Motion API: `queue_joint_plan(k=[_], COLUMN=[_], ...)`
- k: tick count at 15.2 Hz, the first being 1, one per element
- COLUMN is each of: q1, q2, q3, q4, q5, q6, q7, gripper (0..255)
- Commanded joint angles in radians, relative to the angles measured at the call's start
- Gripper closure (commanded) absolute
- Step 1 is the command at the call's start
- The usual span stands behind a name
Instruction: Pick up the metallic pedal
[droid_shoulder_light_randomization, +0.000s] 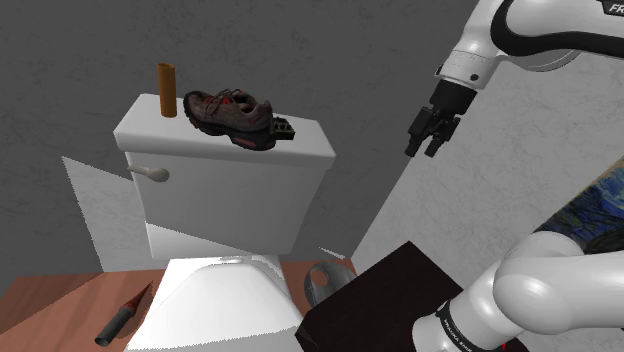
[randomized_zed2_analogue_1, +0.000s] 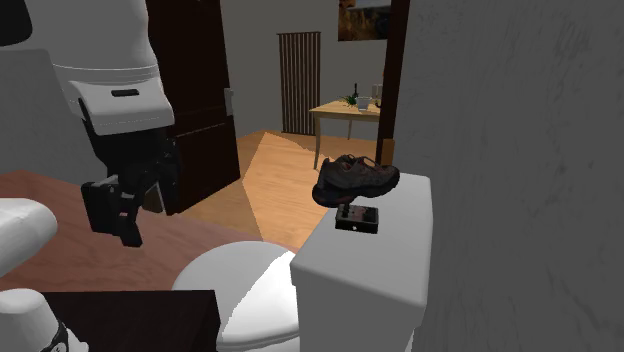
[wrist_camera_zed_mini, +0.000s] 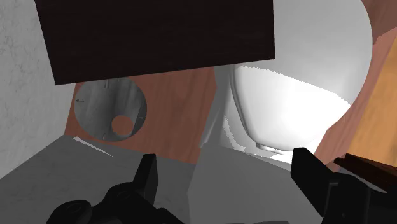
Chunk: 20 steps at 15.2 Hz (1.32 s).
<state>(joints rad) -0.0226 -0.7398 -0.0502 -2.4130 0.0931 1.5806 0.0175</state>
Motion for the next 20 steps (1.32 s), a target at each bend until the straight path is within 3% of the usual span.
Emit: queue_joint_plan(k=[1, 10, 20], q1=[0.000, 0.063, 0.113], q2=[0.000, 0.391, 0.818], q3=[0.000, 0.039, 0.083], q4=[0.000, 0.281, 0.716], q5=[0.000, 0.045, 0.066], q6=[0.000, 0.066, 0.010], q7=[0.000, -0.019, -0.026], gripper=[0, 0, 0])
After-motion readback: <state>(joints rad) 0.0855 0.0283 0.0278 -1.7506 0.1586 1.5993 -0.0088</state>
